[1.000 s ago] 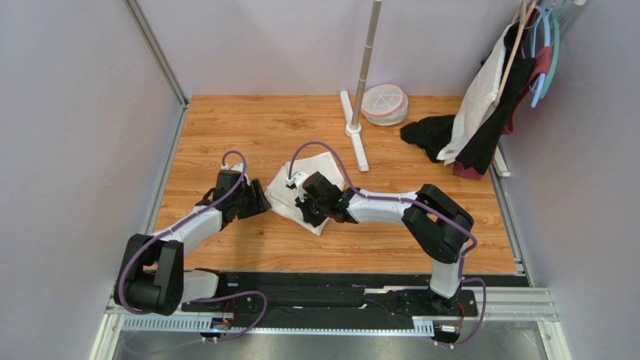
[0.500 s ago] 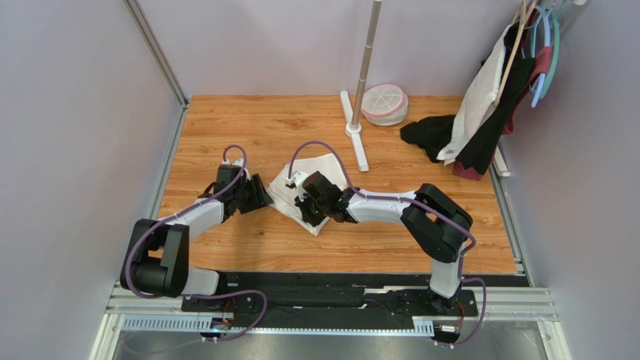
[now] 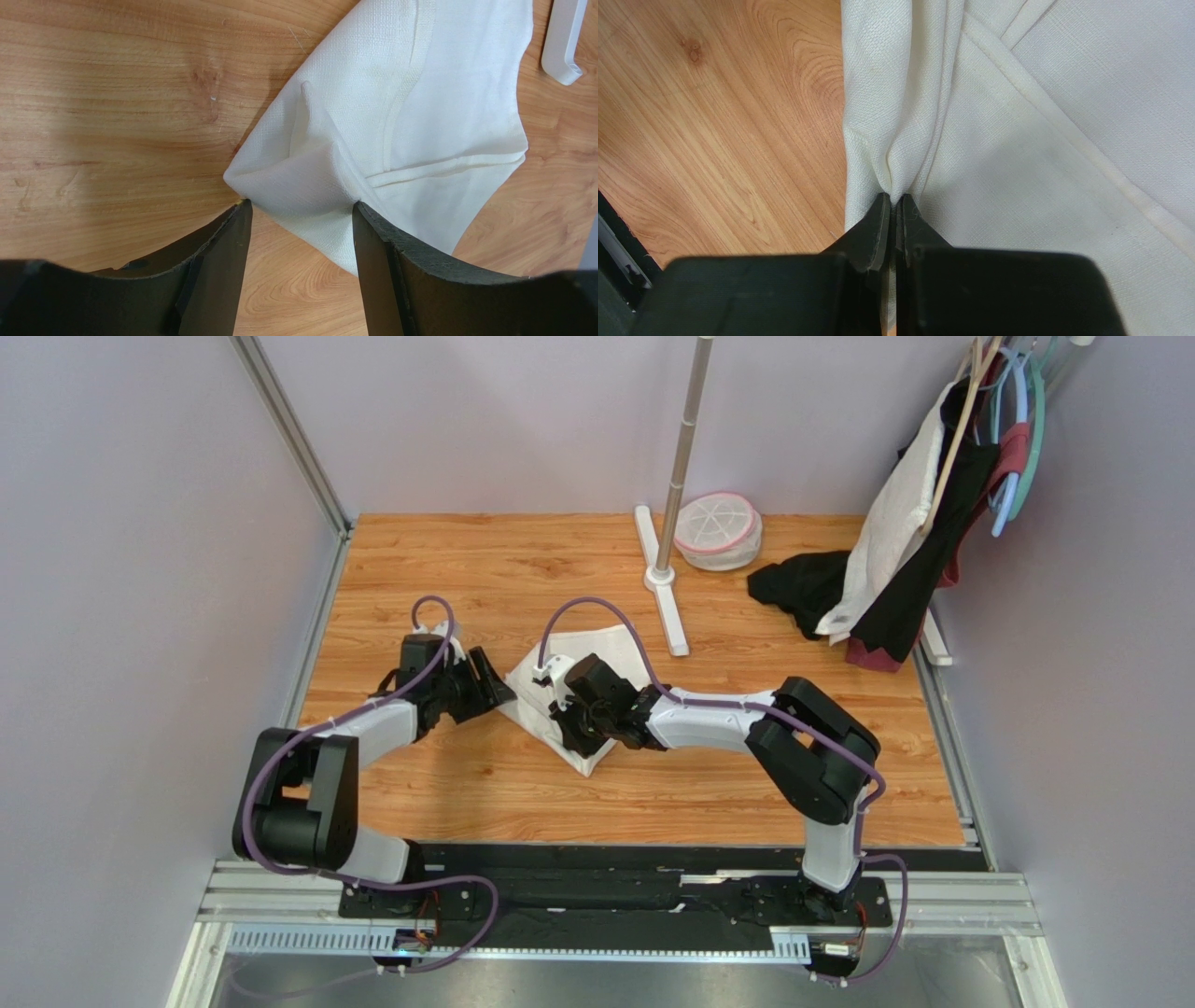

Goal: Fold the napkin, place the utensils inside, and roll it up
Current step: Roll the napkin with the utensil

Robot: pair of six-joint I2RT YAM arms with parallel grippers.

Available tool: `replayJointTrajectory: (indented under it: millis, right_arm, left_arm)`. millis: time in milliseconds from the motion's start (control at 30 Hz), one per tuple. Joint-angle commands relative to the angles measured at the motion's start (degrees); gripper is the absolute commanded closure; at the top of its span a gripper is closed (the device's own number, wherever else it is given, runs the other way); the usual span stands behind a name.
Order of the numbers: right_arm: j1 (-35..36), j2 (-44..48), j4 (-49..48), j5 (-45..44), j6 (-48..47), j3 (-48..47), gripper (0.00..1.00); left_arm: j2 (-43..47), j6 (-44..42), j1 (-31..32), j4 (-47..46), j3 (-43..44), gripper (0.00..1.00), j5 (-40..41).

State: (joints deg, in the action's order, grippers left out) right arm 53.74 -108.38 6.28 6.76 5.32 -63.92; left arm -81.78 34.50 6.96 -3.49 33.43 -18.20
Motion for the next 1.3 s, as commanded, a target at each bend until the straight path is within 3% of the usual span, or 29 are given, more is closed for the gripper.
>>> replayJointTrajectory:
  millis: [0,233,467,700,1000,1267]
  right_arm:
    - [-0.12,-5.44,9.54,-1.67,-1.02,3.19,1.0]
    - [-0.21,-4.92,9.8,-1.67,-1.1,2.93,1.0]
    - [-0.56,-3.95,10.5,-0.62,-1.1,3.1,1.0]
    - [-0.65,-0.88,10.6,4.48,0.12,8.0,1.0]
    - [-0.65,7.03,11.21,8.79,3.11,16.1,1.0]
    - [-0.47,10.03,10.94,10.64,4.7,20.14,1.0]
  left_arm:
    - [-2.33,0.39,-0.46,0.31,4.1,0.39,-1.58]
    - [-5.05,-0.84,-0.46,8.31,9.54,0.5,0.0]
    - [-6.47,-1.46,0.68,15.44,12.54,0.5,-0.18]
    - [-0.07,2.23,4.64,13.77,6.84,0.41,3.16]
    - [9.96,10.84,11.14,7.79,-3.8,0.39,7.03]
    - [10.41,14.02,12.99,-1.43,-10.4,0.38,8.35]
